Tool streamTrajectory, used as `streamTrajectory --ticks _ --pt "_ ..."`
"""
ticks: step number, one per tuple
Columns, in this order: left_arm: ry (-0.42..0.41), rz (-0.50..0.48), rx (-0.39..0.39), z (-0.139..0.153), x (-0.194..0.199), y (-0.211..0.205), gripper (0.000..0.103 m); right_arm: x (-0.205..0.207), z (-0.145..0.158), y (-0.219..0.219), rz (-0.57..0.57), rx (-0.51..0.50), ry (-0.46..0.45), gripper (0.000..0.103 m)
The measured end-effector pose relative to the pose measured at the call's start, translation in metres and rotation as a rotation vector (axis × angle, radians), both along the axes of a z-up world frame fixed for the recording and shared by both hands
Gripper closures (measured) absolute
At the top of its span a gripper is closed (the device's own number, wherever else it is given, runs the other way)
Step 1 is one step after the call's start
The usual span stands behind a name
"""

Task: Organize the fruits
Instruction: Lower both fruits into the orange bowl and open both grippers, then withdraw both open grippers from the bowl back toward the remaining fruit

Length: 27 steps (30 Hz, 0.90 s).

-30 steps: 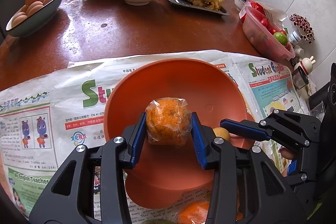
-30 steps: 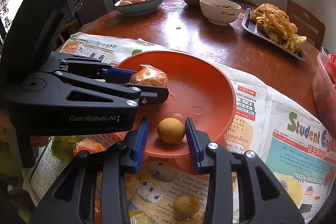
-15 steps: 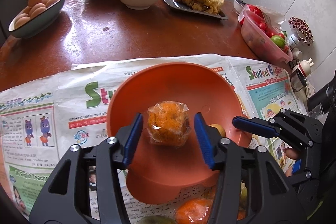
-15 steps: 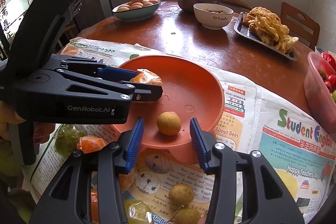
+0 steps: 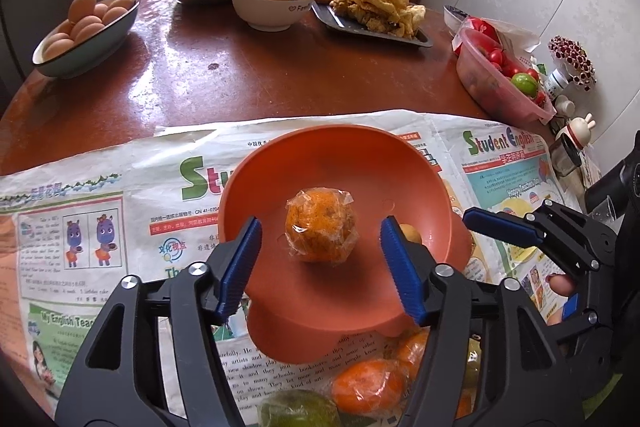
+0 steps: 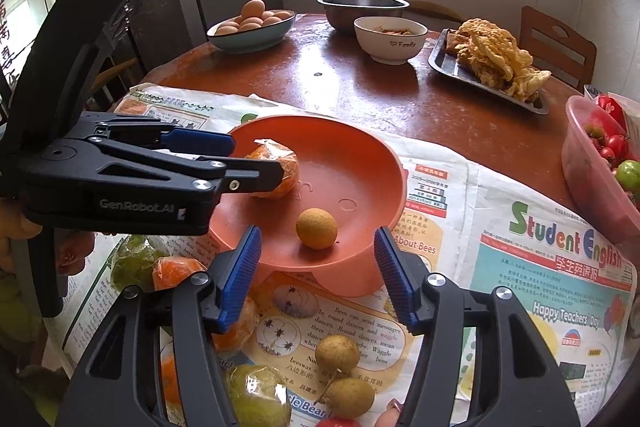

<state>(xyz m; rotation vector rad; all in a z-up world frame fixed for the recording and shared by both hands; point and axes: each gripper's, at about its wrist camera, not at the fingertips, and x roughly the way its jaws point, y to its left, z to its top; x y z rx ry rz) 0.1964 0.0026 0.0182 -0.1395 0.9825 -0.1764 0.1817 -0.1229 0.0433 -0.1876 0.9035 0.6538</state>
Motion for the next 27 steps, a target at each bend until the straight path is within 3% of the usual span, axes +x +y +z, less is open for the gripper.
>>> streamTrajectory --ticks 8,18,27 --pt "-0.029 0.012 -0.004 0.011 -0.014 0.003 0.039 -0.005 0.009 -0.010 -0.035 0.010 -0.022 0.030" --pt "-0.085 0.031 0.007 0.029 -0.037 0.003 0.019 -0.016 0.024 -0.033 -0.085 0.032 -0.064 0.016" --pt "-0.116 0.048 0.007 0.038 -0.054 0.007 0.010 -0.029 0.035 -0.048 -0.112 0.041 -0.098 0.011"
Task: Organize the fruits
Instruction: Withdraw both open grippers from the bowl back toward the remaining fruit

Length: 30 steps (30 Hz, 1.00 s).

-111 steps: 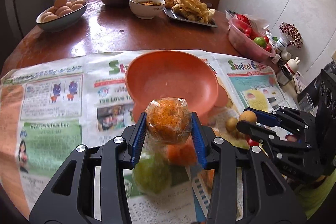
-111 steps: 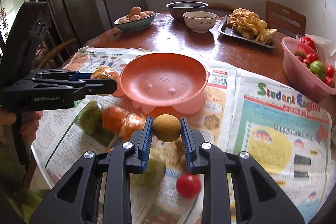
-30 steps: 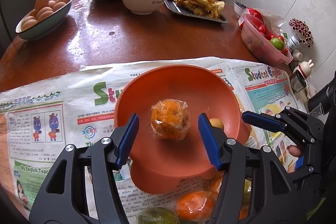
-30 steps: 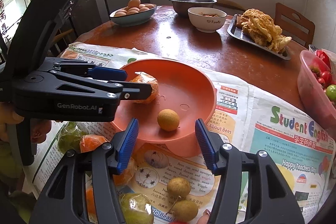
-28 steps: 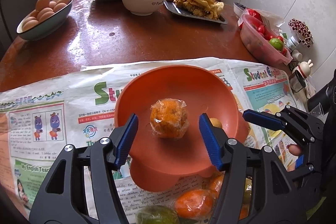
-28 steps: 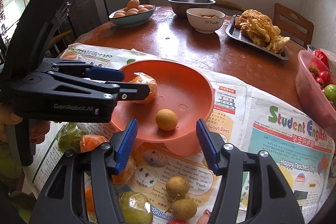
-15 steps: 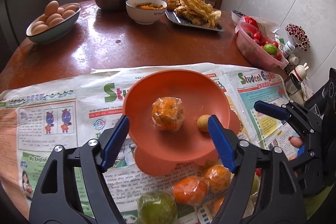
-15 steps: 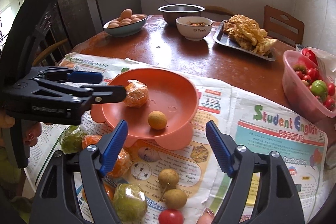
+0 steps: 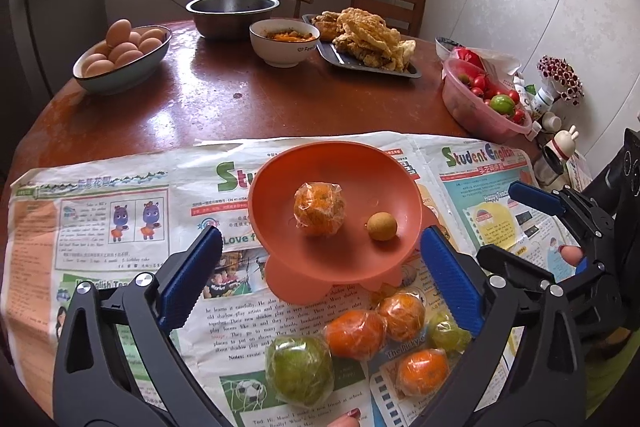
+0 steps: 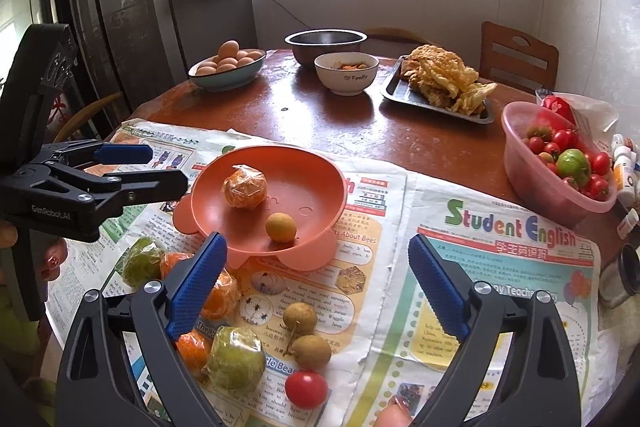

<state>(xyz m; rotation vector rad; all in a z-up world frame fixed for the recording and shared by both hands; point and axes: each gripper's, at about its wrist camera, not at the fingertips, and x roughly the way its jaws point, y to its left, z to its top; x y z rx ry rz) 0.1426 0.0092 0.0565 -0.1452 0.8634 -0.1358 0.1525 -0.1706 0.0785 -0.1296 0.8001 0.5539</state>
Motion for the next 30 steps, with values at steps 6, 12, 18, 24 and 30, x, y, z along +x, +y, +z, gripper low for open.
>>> streamTrajectory --ticks 6,12,18,24,30 --pt "-0.006 0.017 0.005 0.000 -0.009 0.004 0.010 -0.006 0.005 -0.008 -0.017 -0.005 -0.015 0.010" --pt "-0.006 0.021 0.004 0.000 -0.022 0.006 0.010 -0.013 0.008 -0.016 -0.035 -0.009 -0.026 0.009" --pt "-0.010 0.004 0.024 0.000 -0.036 0.000 0.010 -0.025 0.008 -0.022 -0.038 -0.020 -0.032 0.009" --pt "-0.005 -0.029 0.034 -0.001 -0.051 -0.011 0.010 -0.040 0.004 -0.026 -0.032 -0.032 -0.027 0.009" --pt "0.010 -0.072 0.043 -0.007 -0.065 -0.025 0.010 -0.055 -0.005 -0.029 -0.032 -0.044 -0.012 0.009"
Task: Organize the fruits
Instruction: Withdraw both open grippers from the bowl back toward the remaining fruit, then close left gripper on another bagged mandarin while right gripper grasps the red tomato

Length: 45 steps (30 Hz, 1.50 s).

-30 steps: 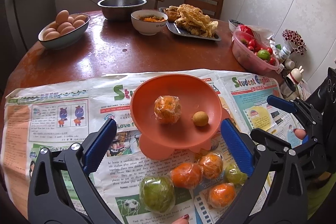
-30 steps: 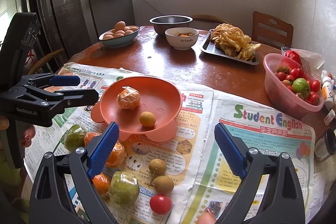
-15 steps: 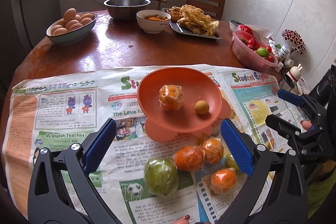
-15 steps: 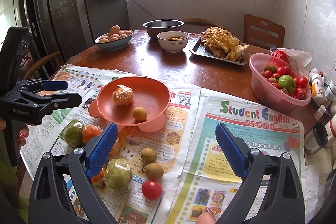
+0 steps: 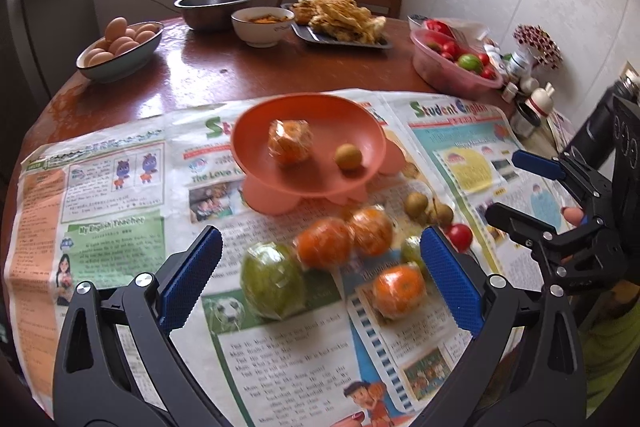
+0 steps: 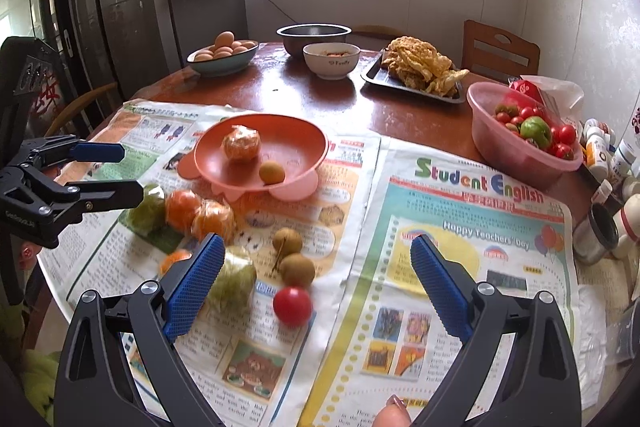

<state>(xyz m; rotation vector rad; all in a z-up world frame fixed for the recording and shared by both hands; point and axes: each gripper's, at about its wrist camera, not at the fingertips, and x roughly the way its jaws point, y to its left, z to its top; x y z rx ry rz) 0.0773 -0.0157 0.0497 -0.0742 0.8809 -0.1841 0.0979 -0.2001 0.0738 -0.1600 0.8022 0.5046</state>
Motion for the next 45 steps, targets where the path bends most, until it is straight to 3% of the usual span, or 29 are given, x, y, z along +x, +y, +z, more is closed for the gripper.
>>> streamTrajectory --ticks 21,26,32,37,42,45 --pt "0.055 -0.081 0.017 -0.034 -0.027 -0.039 0.011 -0.026 -0.022 -0.008 -0.004 -0.028 0.026 0.009" --pt "0.068 -0.097 0.016 -0.043 -0.029 -0.046 0.019 -0.026 -0.028 -0.010 -0.009 -0.036 0.034 0.009" --pt "0.080 -0.123 0.019 -0.051 -0.026 -0.054 0.038 -0.022 -0.041 -0.012 -0.017 -0.053 0.054 0.011" --pt "0.091 -0.123 0.017 -0.058 -0.021 -0.055 0.048 -0.017 -0.051 -0.009 0.005 -0.060 0.080 0.031" --pt "0.098 -0.123 0.016 -0.060 -0.018 -0.055 0.050 -0.012 -0.059 -0.003 0.037 -0.050 0.107 0.054" --pt "0.100 -0.122 0.014 -0.062 -0.016 -0.055 0.051 -0.011 -0.062 0.003 0.061 -0.043 0.115 0.062"
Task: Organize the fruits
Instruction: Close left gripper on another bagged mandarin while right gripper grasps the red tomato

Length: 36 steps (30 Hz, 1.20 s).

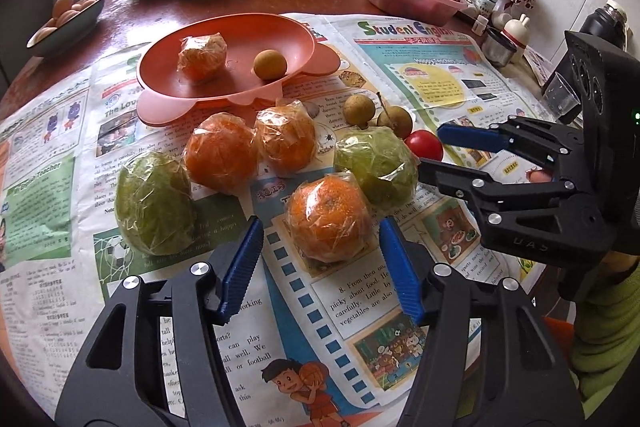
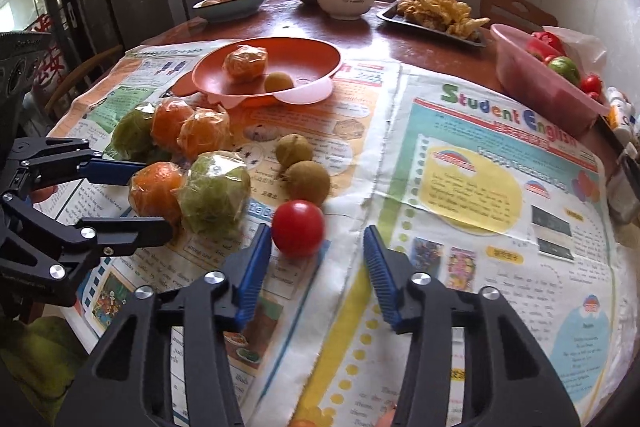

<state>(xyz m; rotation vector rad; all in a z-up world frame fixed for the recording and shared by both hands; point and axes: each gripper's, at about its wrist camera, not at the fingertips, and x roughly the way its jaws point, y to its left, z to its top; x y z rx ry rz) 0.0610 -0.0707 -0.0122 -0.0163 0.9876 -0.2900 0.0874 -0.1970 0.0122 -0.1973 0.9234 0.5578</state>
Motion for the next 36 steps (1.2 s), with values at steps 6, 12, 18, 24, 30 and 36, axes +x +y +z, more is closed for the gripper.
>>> streamTrajectory --ticks 6,12,18,24,30,36 --pt "0.004 0.001 -0.001 -0.003 0.002 -0.001 0.051 0.003 0.000 0.008 0.031 0.018 0.000 0.076" --pt "-0.002 -0.004 0.004 -0.003 0.006 -0.003 0.057 0.004 0.000 0.006 0.031 0.029 0.003 0.076" --pt "-0.002 -0.021 0.005 -0.003 0.010 -0.007 0.069 0.005 0.001 -0.002 0.013 0.044 0.008 0.076" --pt "0.015 -0.023 -0.017 -0.001 0.010 -0.002 0.070 0.004 0.003 -0.008 0.003 0.054 0.009 0.077" --pt "-0.011 -0.017 -0.042 0.014 0.005 0.006 0.070 0.005 0.013 -0.012 -0.010 0.064 -0.009 0.077" --pt "-0.042 0.004 -0.052 0.030 0.005 0.017 0.070 0.008 0.026 -0.011 -0.014 0.073 -0.035 0.077"
